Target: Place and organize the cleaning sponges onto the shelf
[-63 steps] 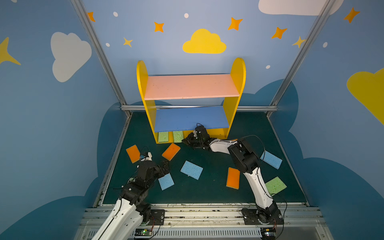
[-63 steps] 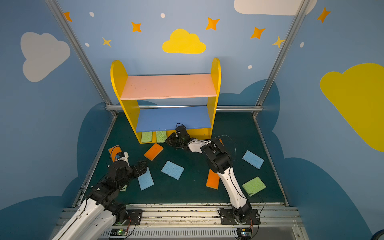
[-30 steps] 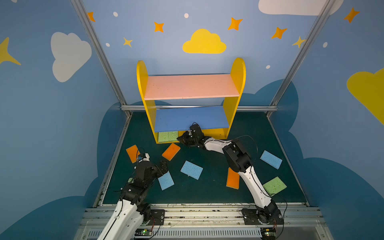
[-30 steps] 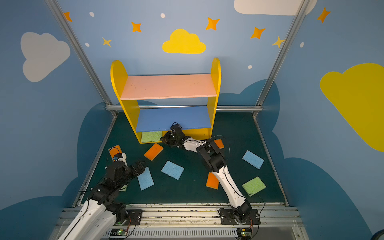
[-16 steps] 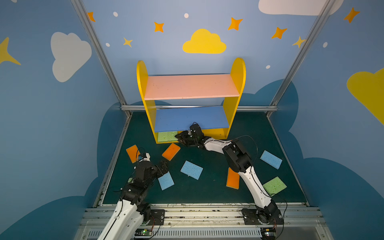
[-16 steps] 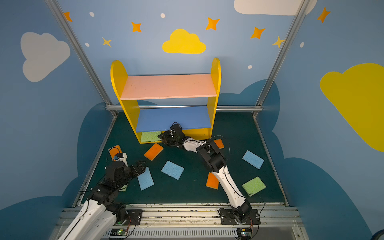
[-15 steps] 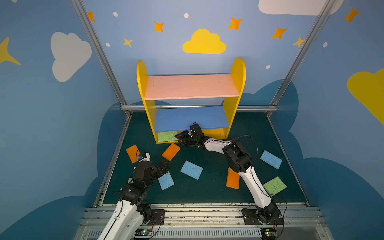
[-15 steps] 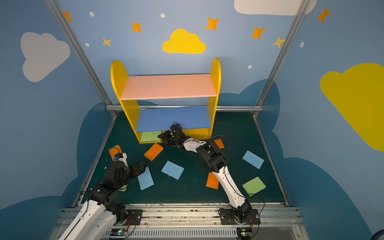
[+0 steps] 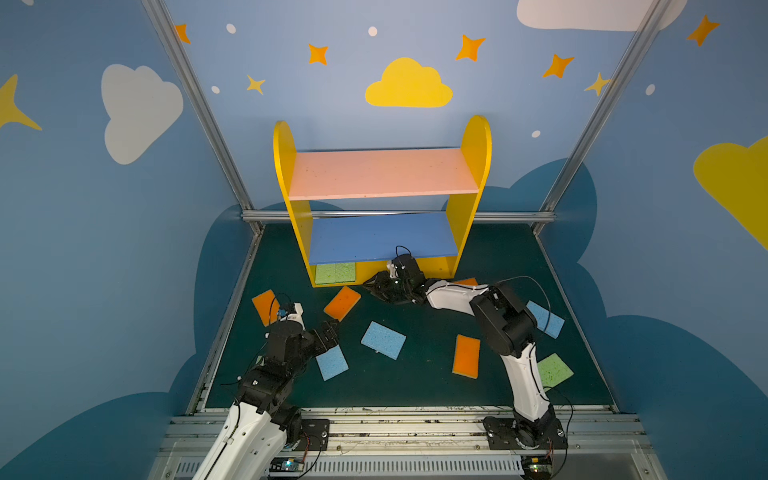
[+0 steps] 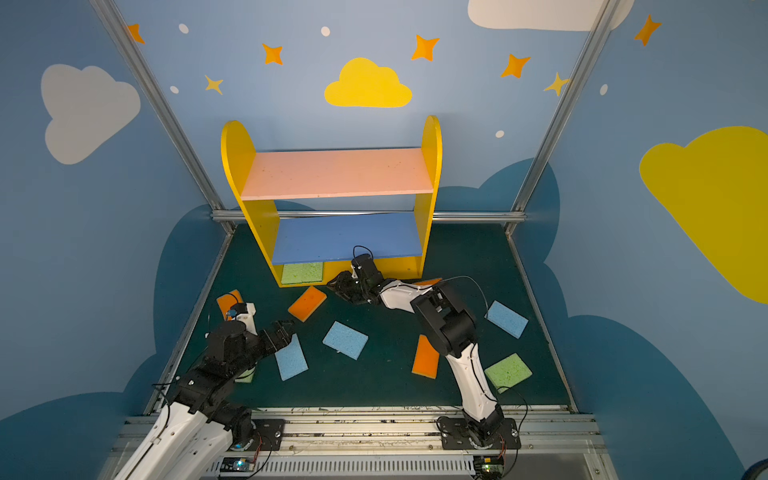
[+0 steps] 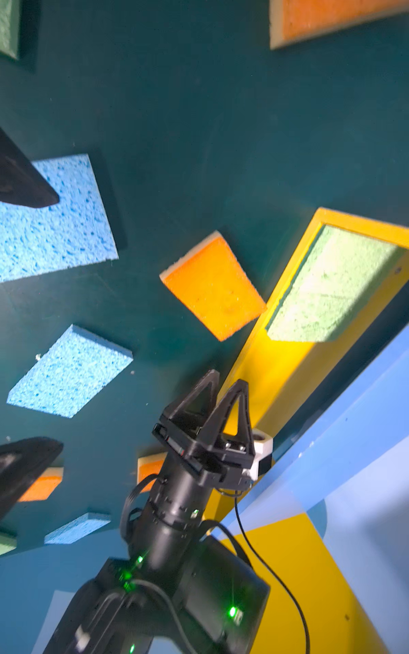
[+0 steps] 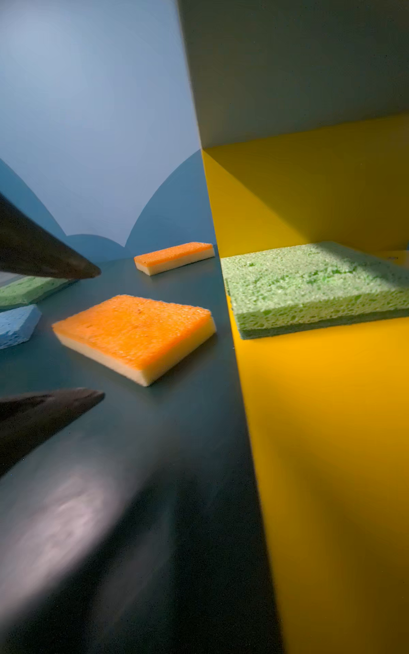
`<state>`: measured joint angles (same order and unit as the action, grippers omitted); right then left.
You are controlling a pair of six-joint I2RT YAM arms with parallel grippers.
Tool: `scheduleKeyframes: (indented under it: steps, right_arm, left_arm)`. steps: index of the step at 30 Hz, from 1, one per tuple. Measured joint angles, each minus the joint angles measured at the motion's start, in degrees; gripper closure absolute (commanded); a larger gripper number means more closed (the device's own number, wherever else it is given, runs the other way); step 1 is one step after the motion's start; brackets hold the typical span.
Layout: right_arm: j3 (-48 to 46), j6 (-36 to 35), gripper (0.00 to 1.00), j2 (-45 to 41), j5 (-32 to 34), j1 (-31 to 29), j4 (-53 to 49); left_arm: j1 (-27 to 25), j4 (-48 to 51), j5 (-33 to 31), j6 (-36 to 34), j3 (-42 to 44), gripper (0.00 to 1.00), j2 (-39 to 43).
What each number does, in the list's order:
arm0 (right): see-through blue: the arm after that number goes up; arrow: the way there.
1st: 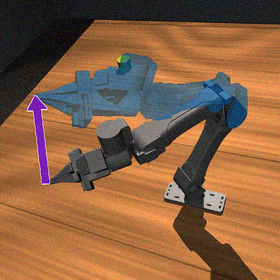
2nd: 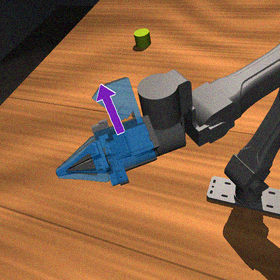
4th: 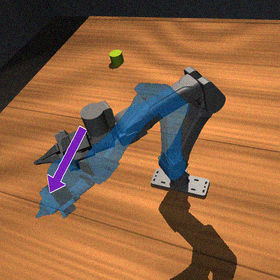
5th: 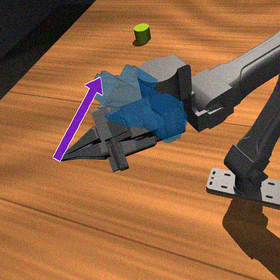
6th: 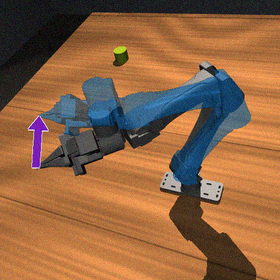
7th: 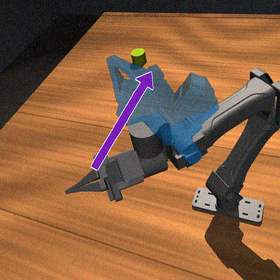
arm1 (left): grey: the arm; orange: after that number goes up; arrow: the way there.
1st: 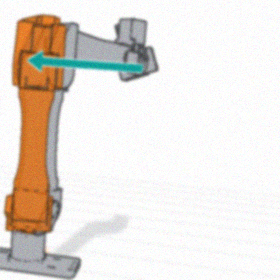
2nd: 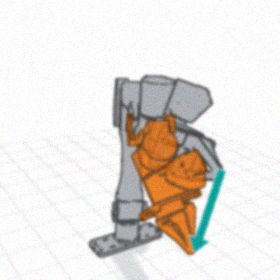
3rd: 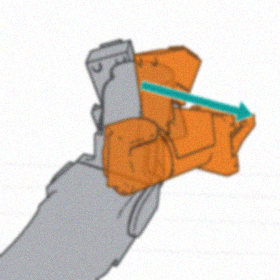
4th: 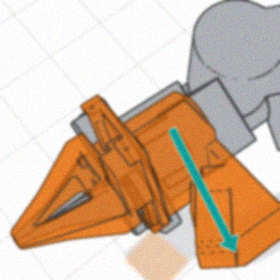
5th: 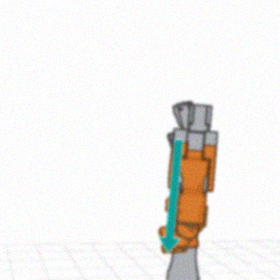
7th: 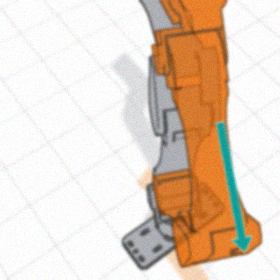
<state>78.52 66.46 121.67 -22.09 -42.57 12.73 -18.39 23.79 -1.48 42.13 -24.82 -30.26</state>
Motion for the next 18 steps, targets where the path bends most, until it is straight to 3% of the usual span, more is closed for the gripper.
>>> scheduleKeyframes:
  steps: [6,10,18]
  right_arm:
    - [-12.39,-7.91,0.50,-14.99,3.58,1.86,-4.74]
    - [-20.13,-11.50,0.50,-26.01,4.09,7.32,-6.95]
    - [-35.32,-16.00,0.51,-43.23,4.87,19.23,-17.29]
  left_arm:
    - [-11.76,-3.52,-5.20,0.81,-3.21,0.00,-9.70]
    - [-19.74,-8.35,-8.92,0.81,-7.13,0.00,-20.83]
    - [-25.86,-17.57,-10.32,0.50,-15.08,0.00,-38.27]
